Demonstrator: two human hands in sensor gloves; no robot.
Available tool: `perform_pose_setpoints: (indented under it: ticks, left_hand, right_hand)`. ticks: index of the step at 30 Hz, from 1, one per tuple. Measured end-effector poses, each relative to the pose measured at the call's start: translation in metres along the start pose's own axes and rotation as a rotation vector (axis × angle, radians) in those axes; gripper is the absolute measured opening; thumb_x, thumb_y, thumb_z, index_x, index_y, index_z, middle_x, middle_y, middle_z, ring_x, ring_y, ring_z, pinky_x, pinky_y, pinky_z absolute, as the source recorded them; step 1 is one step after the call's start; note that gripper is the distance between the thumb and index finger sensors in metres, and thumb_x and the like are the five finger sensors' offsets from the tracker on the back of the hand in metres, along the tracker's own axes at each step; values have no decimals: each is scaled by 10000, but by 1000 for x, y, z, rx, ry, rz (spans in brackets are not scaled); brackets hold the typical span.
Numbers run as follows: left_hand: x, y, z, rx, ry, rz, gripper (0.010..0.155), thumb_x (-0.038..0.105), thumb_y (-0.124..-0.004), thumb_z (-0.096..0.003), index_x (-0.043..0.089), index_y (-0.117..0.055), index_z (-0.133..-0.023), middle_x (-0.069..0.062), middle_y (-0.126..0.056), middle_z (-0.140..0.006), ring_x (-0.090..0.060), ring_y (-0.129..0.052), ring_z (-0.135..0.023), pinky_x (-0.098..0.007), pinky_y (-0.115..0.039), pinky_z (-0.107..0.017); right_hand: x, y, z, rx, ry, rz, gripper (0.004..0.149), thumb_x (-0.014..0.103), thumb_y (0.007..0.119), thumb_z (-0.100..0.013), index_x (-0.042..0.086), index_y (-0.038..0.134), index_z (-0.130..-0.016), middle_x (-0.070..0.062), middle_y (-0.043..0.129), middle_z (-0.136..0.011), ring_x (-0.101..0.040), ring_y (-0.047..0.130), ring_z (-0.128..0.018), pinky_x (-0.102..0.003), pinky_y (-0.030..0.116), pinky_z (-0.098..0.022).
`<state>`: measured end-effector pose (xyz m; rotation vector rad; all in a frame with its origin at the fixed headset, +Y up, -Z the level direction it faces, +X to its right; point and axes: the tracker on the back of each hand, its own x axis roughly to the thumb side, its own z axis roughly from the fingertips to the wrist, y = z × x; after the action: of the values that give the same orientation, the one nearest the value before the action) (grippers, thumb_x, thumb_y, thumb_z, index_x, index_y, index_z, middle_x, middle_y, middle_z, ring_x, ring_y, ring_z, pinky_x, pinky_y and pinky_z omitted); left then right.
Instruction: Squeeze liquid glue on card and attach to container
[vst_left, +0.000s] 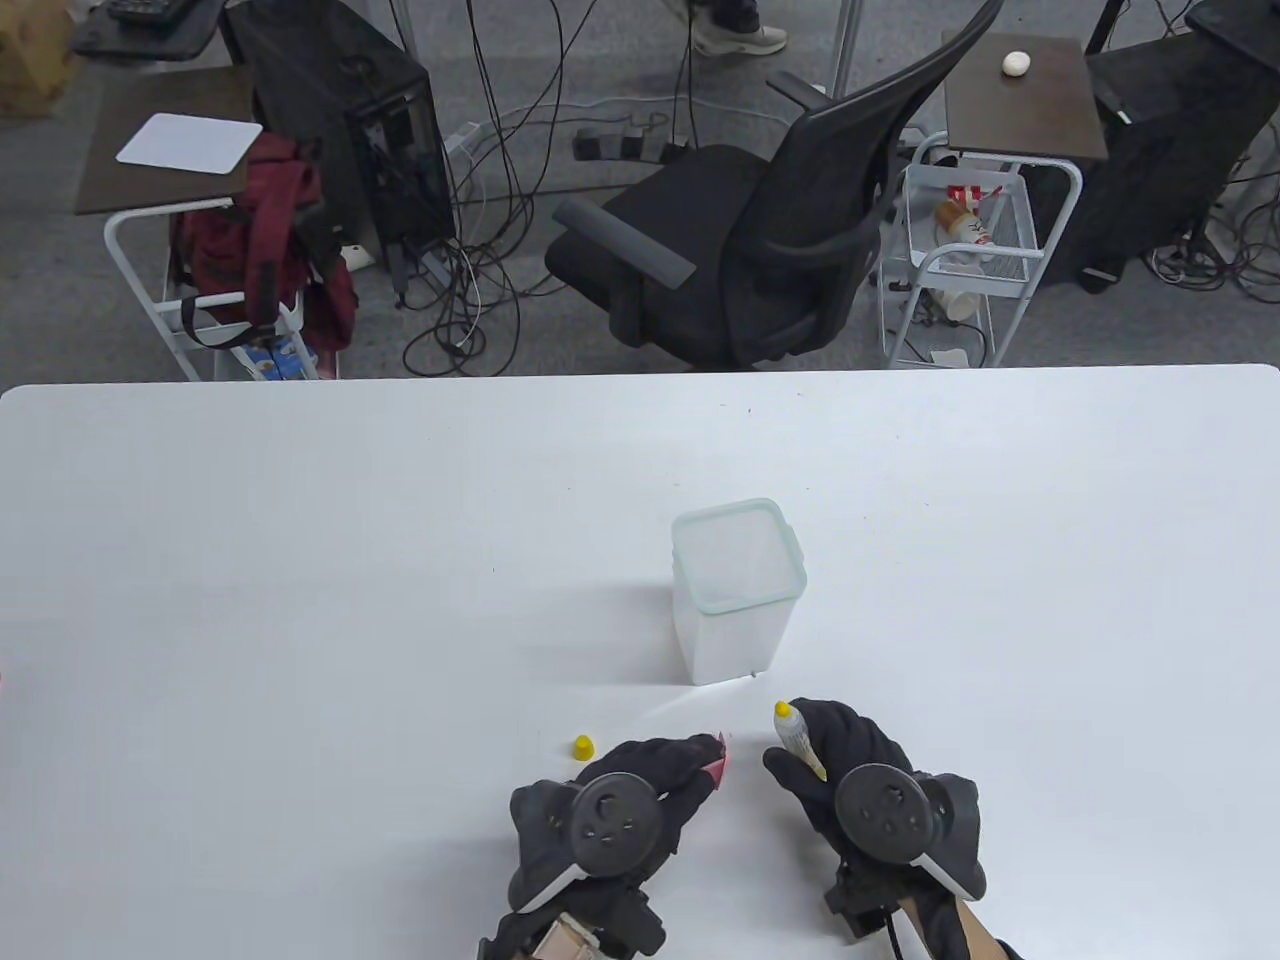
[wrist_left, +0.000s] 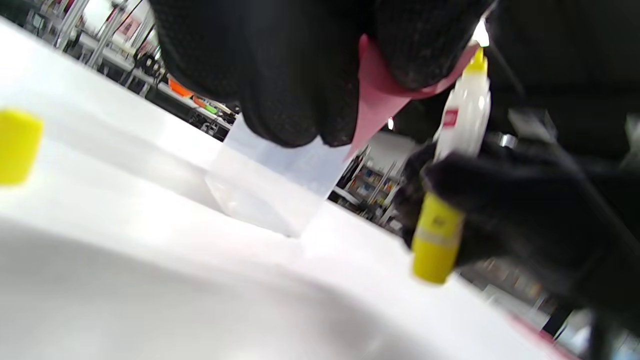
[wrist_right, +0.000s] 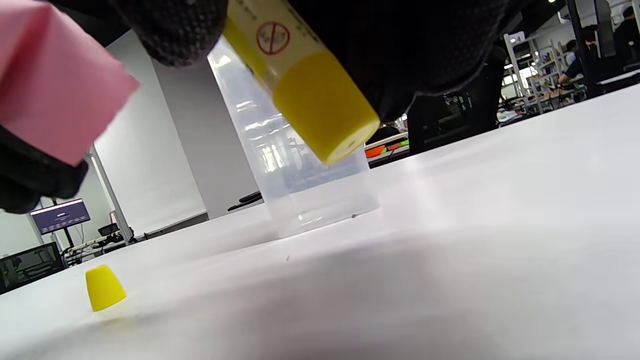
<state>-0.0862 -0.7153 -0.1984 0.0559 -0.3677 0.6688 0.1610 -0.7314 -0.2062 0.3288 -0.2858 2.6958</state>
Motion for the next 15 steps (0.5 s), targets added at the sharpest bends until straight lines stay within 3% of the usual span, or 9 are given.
perform_pose_setpoints:
  ticks: [6, 15]
  left_hand:
    - [-28, 6, 5, 21, 89, 294, 410, 422, -768, -504, 274, -839, -879, 57, -1005, -783, -207, -1014, -743, -423, -822, -591]
    - [-40, 1, 1, -5, 131, 410, 412, 423, -761, -508, 279, -831, -888, 58, -998, -795, -207, -1008, -755, -422, -818, -598]
  right_hand:
    - [19, -1, 7, -32, -103, 89, 534, 524, 665, -535, 213, 606, -964, -91, 785, -959, -304, 913, -776, -452, 780, -603]
    - [24, -5, 11, -56, -174, 160, 534, 569, 635, -529, 236, 641, -947, -22, 828, -812, -252, 916, -667, -444, 774, -574]
